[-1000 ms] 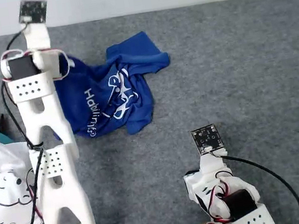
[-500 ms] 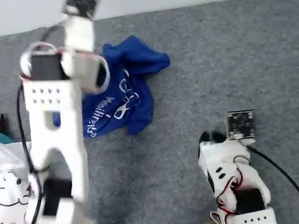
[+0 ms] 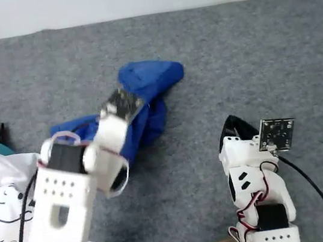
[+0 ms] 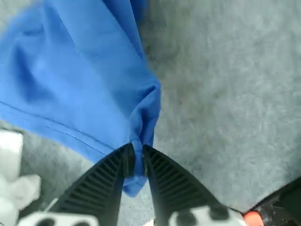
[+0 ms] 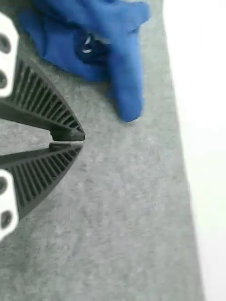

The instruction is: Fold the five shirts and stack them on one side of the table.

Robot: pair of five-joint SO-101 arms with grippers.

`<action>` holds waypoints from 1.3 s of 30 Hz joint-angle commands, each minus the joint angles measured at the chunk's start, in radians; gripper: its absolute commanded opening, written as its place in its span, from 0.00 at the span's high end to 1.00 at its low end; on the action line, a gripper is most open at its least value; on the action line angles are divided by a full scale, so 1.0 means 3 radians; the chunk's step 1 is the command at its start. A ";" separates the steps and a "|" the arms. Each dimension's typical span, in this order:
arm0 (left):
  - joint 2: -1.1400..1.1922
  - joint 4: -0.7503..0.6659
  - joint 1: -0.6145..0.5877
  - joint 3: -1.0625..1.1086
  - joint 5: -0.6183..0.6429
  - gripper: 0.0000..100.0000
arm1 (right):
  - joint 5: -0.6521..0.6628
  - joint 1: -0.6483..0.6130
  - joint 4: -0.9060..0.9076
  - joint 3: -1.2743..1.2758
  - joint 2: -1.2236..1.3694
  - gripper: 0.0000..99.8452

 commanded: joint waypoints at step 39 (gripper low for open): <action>-0.0481 -0.0404 -0.1586 0.0765 -0.0609 1.00 | 0.1447 -0.0954 0.1557 -0.7431 0.7920 0.75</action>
